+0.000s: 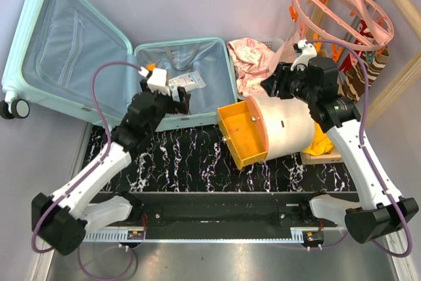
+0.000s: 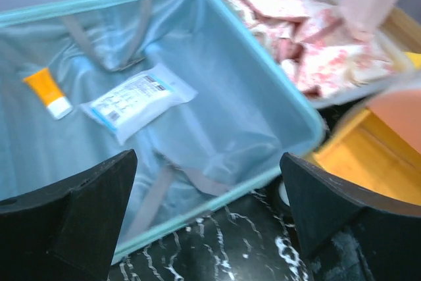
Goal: Open, take out, and arrange the luggage
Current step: Open the drawer in the storage box, then pick up the personal item from the luggage.
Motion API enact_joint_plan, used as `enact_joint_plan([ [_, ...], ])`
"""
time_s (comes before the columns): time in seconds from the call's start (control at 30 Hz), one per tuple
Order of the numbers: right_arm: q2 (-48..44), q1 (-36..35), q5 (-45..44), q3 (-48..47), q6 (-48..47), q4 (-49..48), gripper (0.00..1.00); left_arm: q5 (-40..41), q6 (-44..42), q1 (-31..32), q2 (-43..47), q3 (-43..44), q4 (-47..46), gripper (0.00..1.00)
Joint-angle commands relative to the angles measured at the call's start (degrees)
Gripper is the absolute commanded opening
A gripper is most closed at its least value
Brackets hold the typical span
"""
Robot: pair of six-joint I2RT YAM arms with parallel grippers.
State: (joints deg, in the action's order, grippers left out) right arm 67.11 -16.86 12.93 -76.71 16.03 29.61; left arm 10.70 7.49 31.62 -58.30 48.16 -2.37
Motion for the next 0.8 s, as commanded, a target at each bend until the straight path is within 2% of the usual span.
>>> enact_joint_plan([
  [0.0, 1.36, -0.1, -2.11, -2.13, -4.69, -1.13, 0.55, -3.67, 2.62, -9.09, -6.98, 6.93, -0.53, 0.99],
  [0.1, 1.27, -0.1, -6.59, -0.81, -5.49, -3.49, 0.54, -2.27, 4.73, -13.58, -13.57, 11.59, -0.53, 0.99],
  [0.2, 2.23, -0.01, -9.67, -0.99, -1.64, -7.61, 0.55, -2.52, 6.75, -16.66, -21.83, 17.91, 0.61, 0.99],
  [0.3, 4.51, -0.19, -9.24, -2.04, 2.41, -9.91, 0.54, -1.91, 7.98, -17.81, -30.25, 26.61, 5.69, 0.99],
  [0.4, 5.75, -0.1, -8.53, -4.06, 4.09, -9.65, 0.54, -1.56, 8.42, -18.17, -36.16, 31.28, 10.71, 0.96],
  [0.57, 4.78, -0.1, -12.66, -4.33, 2.16, -6.76, 0.55, -2.61, 9.91, -20.44, -40.83, 32.69, 15.37, 0.91],
  [0.63, 5.04, -0.1, -16.51, -5.73, 0.94, -2.72, 0.55, -4.1, 11.4, -21.77, -42.41, 33.4, 18.71, 0.91],
  [0.77, 6.27, -0.1, -17.94, -8.28, -1.26, 2.03, 0.55, -4.29, 14.48, -24.41, -44.35, 34.45, 21.8, 0.87],
])
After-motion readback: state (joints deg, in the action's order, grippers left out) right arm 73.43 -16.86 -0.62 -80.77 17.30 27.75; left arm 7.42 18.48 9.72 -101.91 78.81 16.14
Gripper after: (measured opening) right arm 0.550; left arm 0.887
